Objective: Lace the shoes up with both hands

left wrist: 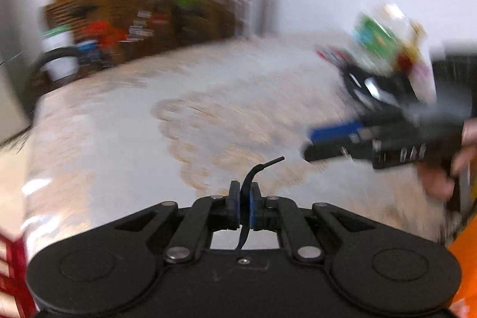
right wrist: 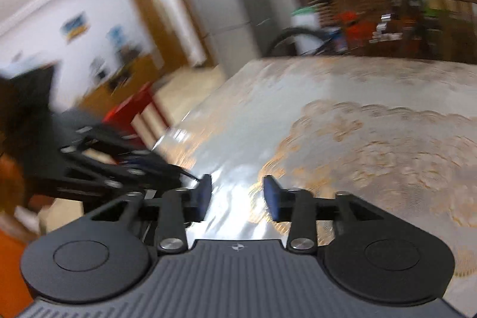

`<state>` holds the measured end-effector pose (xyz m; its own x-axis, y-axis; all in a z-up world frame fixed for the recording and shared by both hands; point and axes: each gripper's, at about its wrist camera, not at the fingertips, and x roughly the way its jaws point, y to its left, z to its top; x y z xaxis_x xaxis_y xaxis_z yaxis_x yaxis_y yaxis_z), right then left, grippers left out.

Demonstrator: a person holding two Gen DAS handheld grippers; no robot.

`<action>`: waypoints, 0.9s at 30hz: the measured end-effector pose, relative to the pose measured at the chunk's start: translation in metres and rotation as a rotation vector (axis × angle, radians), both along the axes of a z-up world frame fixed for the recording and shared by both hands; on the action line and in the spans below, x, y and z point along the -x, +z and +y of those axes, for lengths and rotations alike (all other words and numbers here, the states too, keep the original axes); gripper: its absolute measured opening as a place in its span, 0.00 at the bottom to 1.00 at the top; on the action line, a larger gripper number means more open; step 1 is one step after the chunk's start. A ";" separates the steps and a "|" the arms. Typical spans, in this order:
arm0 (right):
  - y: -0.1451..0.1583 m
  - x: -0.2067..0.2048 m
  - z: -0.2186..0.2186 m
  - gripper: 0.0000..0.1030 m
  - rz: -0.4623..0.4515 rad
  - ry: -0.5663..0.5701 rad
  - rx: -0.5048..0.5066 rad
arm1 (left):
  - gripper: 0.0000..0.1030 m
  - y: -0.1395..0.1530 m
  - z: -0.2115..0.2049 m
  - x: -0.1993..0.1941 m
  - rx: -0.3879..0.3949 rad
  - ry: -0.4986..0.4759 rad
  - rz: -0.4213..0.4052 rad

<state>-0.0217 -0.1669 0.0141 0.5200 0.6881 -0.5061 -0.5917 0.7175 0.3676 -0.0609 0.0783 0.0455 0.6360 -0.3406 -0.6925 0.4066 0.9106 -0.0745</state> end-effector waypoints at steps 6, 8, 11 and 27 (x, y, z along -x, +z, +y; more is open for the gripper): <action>-0.011 0.016 0.032 0.43 0.014 -0.033 -0.037 | 0.05 0.085 0.089 0.068 -0.022 0.391 -0.187; -0.014 0.026 0.048 0.43 0.020 0.000 -0.062 | 0.05 0.114 0.116 0.097 -0.085 0.514 -0.256; -0.011 0.037 0.078 0.44 0.024 0.084 -0.087 | 0.05 0.146 0.147 0.137 -0.176 0.669 -0.331; -0.026 0.075 0.191 0.50 -0.195 0.204 0.262 | 0.05 0.021 0.140 0.121 -0.024 0.354 -0.035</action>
<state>-0.0963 0.0243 -0.0117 0.4898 0.6480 -0.5833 -0.7727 0.6324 0.0538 -0.1818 0.2185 0.0662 0.7353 -0.0784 -0.6732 0.0672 0.9968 -0.0427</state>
